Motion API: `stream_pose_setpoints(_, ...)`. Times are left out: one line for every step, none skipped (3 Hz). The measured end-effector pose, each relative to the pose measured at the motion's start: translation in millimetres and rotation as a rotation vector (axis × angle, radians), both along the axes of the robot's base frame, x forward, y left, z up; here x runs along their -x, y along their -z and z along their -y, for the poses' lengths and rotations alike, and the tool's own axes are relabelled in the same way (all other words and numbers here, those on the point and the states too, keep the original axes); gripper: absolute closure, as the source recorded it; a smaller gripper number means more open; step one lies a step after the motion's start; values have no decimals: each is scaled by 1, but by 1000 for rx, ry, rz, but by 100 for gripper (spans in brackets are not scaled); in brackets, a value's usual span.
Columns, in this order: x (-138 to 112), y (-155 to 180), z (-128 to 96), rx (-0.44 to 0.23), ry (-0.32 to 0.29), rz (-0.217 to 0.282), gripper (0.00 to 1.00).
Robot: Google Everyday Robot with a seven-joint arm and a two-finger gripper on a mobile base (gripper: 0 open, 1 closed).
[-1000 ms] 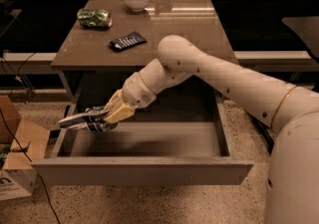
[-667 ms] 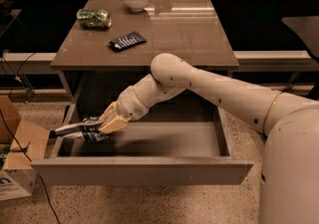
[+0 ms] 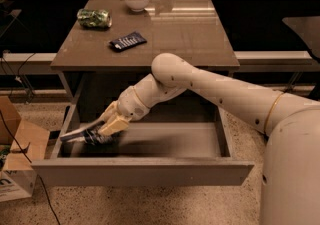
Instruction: Place blue chip bag into top drawer
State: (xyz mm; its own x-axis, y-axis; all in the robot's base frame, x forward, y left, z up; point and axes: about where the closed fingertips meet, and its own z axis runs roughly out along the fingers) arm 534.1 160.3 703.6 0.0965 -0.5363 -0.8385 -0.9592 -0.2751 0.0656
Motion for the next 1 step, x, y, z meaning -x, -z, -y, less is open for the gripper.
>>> stream_pose_setpoints(0,0,0,0,0,0,4)
